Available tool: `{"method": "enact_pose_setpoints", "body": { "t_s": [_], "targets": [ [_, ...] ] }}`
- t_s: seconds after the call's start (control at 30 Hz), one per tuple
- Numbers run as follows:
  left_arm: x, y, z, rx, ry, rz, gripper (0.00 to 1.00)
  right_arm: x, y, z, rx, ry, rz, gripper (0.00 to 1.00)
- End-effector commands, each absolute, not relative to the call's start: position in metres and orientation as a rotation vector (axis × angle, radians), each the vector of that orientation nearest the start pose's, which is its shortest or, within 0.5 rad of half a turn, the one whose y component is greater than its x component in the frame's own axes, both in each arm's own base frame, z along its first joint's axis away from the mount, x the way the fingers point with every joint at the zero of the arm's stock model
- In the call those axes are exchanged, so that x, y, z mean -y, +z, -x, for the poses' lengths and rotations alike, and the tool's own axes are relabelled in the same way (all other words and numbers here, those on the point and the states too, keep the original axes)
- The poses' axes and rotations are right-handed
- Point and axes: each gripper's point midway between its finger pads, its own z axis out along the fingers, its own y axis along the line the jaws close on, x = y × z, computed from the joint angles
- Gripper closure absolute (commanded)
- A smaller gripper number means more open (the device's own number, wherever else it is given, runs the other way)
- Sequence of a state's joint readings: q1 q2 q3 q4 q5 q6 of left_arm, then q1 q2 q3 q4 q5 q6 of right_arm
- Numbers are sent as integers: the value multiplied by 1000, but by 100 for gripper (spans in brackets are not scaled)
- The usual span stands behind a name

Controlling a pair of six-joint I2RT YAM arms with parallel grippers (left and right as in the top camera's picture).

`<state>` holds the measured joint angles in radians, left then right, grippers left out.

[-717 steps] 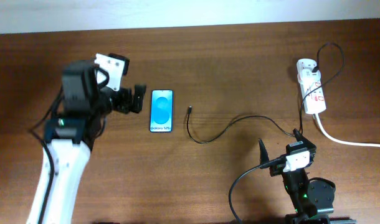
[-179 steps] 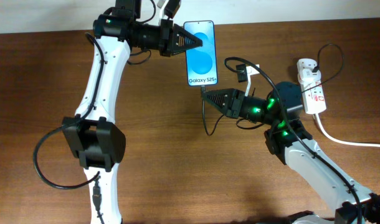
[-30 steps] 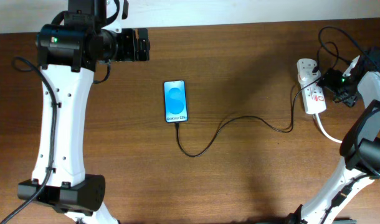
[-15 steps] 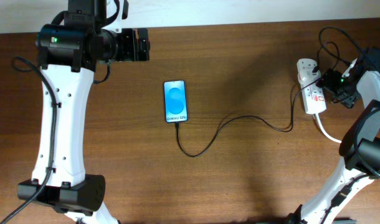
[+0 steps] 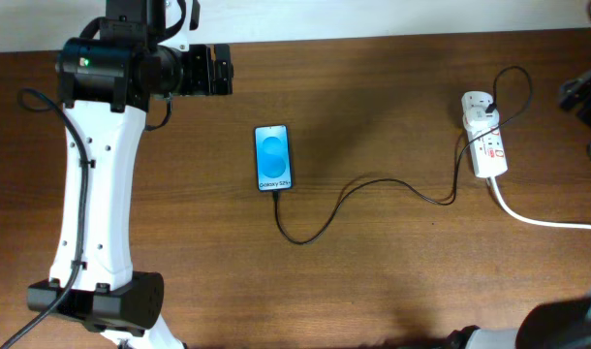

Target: Plug charger to phone and switch on socket

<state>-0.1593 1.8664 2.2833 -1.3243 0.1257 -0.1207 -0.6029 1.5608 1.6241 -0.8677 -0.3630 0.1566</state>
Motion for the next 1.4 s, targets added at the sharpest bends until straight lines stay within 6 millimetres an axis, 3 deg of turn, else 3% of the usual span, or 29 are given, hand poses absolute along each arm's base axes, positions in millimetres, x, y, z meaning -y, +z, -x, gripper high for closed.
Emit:
{"method": "enact_pose_setpoints", "body": {
  "t_s": [0.0,0.1,0.2,0.3,0.37,0.47,0.67,0.77,0.83,1.03,1.17,1.37],
  "targets": [
    [89,335,-436,-2467,-269,-97,0,115,326,-370,-2211,254,-394,2],
    [89,335,-436,-2467,-269,-98,1,44,334,-341,-2291,335,-206,2],
    [89,335,-436,-2467,-269,-98,1,-10,349,-317,-2284,382,2,2],
    [89,335,-436,-2467,-269,-98,1,-48,360,-286,-2276,439,136,2],
    [89,335,-436,-2467,-269,-98,1,-64,348,-259,-2359,486,180,2],
    [89,335,-436,-2467,-269,-98,1,-59,330,-248,-2466,465,146,1],
    [89,335,-436,-2467,-269,-98,1,-60,329,-246,-2462,449,200,2],
    [89,335,-436,-2467,-270,-98,1,-56,344,-241,-2367,390,231,2],
    [89,335,-436,-2467,-269,-98,1,-51,349,-235,-2216,317,237,2],
    [89,335,-436,-2467,-269,-98,1,-49,306,-221,-1836,230,270,1],
    [89,335,-436,-2467,-269,-98,1,-46,280,-227,-1592,167,274,2],
    [89,335,-436,-2467,-269,-98,1,-46,248,-230,-1395,133,285,2]
  ]
}}
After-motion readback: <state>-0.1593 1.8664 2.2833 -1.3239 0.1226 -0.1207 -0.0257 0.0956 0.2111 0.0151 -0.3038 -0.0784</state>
